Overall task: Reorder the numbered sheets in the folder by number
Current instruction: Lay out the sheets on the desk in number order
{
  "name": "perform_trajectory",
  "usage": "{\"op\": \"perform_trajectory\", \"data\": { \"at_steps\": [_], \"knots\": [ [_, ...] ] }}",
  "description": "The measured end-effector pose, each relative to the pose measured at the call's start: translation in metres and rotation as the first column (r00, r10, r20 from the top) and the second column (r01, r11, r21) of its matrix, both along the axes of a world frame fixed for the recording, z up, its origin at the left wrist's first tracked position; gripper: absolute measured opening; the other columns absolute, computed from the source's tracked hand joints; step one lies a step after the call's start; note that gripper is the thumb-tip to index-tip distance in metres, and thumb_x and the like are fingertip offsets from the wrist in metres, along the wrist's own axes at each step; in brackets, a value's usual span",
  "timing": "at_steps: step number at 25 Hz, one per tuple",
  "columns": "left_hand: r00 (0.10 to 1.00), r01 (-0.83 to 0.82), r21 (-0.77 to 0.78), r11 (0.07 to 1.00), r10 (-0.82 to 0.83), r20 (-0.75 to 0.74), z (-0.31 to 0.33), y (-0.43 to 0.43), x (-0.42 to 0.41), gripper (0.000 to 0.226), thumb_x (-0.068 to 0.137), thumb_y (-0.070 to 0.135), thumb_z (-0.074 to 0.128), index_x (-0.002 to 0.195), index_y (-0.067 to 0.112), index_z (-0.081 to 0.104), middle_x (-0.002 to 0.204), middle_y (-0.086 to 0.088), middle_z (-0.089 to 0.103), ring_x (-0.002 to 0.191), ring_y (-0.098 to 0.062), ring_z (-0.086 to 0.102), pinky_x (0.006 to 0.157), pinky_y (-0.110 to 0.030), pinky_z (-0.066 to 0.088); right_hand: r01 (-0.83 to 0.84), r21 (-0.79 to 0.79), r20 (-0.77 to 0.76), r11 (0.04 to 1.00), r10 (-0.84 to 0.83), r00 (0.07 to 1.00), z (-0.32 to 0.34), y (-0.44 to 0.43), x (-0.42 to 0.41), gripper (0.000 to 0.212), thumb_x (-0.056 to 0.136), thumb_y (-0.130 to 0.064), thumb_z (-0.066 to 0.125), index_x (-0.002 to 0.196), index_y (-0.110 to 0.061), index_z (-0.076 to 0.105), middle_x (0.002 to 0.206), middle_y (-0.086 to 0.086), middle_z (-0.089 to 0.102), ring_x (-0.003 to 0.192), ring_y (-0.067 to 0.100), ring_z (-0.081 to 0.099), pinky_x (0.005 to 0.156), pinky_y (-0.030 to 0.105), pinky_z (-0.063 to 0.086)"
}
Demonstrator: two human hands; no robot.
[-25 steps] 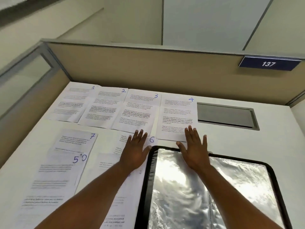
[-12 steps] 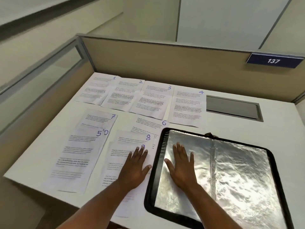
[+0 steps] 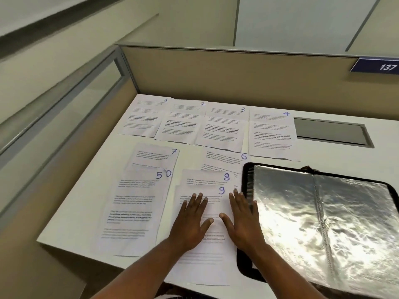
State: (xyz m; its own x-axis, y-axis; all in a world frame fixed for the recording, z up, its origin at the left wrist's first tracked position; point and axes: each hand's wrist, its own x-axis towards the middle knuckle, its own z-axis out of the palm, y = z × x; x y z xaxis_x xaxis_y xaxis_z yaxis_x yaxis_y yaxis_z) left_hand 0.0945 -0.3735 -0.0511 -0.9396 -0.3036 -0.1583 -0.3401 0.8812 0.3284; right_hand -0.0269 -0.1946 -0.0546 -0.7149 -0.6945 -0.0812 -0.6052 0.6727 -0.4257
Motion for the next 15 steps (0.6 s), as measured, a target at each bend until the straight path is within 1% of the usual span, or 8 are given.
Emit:
{"op": "perform_trajectory", "data": {
  "at_steps": [3, 6, 8, 10, 11, 12, 14, 15],
  "knots": [
    [0.998, 0.041, 0.015, 0.999, -0.041, -0.04, -0.004, -0.056, 0.017, 0.072, 0.102, 0.065, 0.025, 0.162, 0.03, 0.006, 0.167, 0.011, -0.01, 0.153, -0.005, -0.017, 0.127, -0.037, -0.004, 0.056, -0.06, -0.009, 0.997, -0.057, 0.998, -0.005, -0.052, 0.036, 0.078, 0.101, -0.068, 0.017, 0.164, -0.022, 0.012, 0.171, -0.007, 0.001, 0.156, 0.004, -0.01, 0.127, 0.047, -0.008],
    [0.998, -0.002, 0.0, 1.0, 0.002, -0.066, -0.006, -0.123, 0.034, 0.075, 0.098, 0.065, 0.025, 0.161, 0.029, 0.009, 0.166, 0.011, -0.008, 0.152, -0.005, -0.017, 0.126, -0.035, -0.007, 0.044, -0.099, -0.045, 0.994, -0.049, 0.998, -0.011, -0.111, 0.065, 0.074, 0.103, -0.064, 0.026, 0.163, -0.022, 0.019, 0.171, -0.007, 0.006, 0.156, 0.004, -0.006, 0.126, 0.045, -0.008],
    [0.997, -0.043, 0.002, 0.999, 0.043, -0.069, -0.008, -0.164, 0.047, 0.076, 0.098, 0.064, 0.029, 0.161, 0.027, 0.012, 0.167, 0.009, -0.005, 0.151, -0.004, -0.016, 0.124, -0.031, -0.009, 0.051, -0.095, -0.034, 0.994, -0.055, 0.998, -0.012, -0.148, 0.081, 0.074, 0.102, -0.064, 0.028, 0.163, -0.022, 0.021, 0.17, -0.006, 0.009, 0.156, 0.005, -0.004, 0.126, 0.044, -0.009],
    [0.994, -0.069, 0.026, 0.997, 0.071, -0.077, -0.006, -0.199, 0.064, 0.08, 0.095, 0.067, 0.03, 0.161, 0.025, 0.017, 0.168, 0.006, 0.001, 0.151, -0.005, -0.01, 0.124, -0.032, -0.006, 0.055, -0.067, -0.003, 0.996, -0.056, 0.998, -0.01, -0.177, 0.096, 0.077, 0.1, -0.066, 0.026, 0.163, -0.023, 0.019, 0.17, -0.007, 0.006, 0.156, 0.006, -0.005, 0.125, 0.044, -0.011],
    [0.992, -0.084, 0.035, 0.996, 0.086, -0.087, -0.004, -0.214, 0.07, 0.081, 0.094, 0.067, 0.033, 0.161, 0.024, 0.019, 0.168, 0.005, 0.004, 0.153, -0.007, -0.007, 0.125, -0.034, -0.003, 0.046, -0.046, 0.014, 0.998, -0.045, 0.999, -0.009, -0.188, 0.101, 0.079, 0.099, -0.067, 0.024, 0.164, -0.023, 0.016, 0.17, -0.007, 0.003, 0.156, 0.006, -0.006, 0.125, 0.044, -0.012],
    [0.989, -0.104, 0.041, 0.994, 0.107, -0.097, -0.001, -0.228, 0.073, 0.08, 0.094, 0.063, 0.041, 0.16, 0.022, 0.021, 0.168, 0.002, 0.007, 0.154, -0.01, -0.002, 0.125, -0.035, -0.002, 0.025, -0.023, 0.023, 0.999, -0.024, 0.999, -0.006, -0.198, 0.104, 0.081, 0.097, -0.068, 0.023, 0.164, -0.023, 0.014, 0.17, -0.007, 0.001, 0.155, 0.006, -0.007, 0.125, 0.045, -0.013],
    [0.981, -0.158, 0.042, 0.987, 0.161, -0.106, 0.002, -0.258, 0.075, 0.079, 0.095, 0.05, 0.059, 0.16, 0.02, 0.025, 0.168, -0.003, 0.013, 0.156, -0.017, 0.007, 0.126, -0.038, 0.003, -0.02, 0.012, 0.021, 1.0, 0.019, 1.0, -0.002, -0.215, 0.11, 0.083, 0.096, -0.067, 0.025, 0.164, -0.022, 0.013, 0.169, -0.007, -0.001, 0.155, 0.008, -0.007, 0.124, 0.046, -0.014],
    [0.976, -0.187, 0.041, 0.982, 0.19, -0.103, 0.002, -0.27, 0.075, 0.08, 0.094, 0.047, 0.062, 0.16, 0.019, 0.025, 0.168, -0.004, 0.015, 0.156, -0.019, 0.01, 0.126, -0.041, 0.005, -0.043, 0.033, 0.02, 0.999, 0.042, 0.999, -0.003, -0.221, 0.113, 0.083, 0.096, -0.066, 0.027, 0.164, -0.023, 0.012, 0.169, -0.006, -0.001, 0.156, 0.01, -0.005, 0.123, 0.047, -0.014]
  ]
}}
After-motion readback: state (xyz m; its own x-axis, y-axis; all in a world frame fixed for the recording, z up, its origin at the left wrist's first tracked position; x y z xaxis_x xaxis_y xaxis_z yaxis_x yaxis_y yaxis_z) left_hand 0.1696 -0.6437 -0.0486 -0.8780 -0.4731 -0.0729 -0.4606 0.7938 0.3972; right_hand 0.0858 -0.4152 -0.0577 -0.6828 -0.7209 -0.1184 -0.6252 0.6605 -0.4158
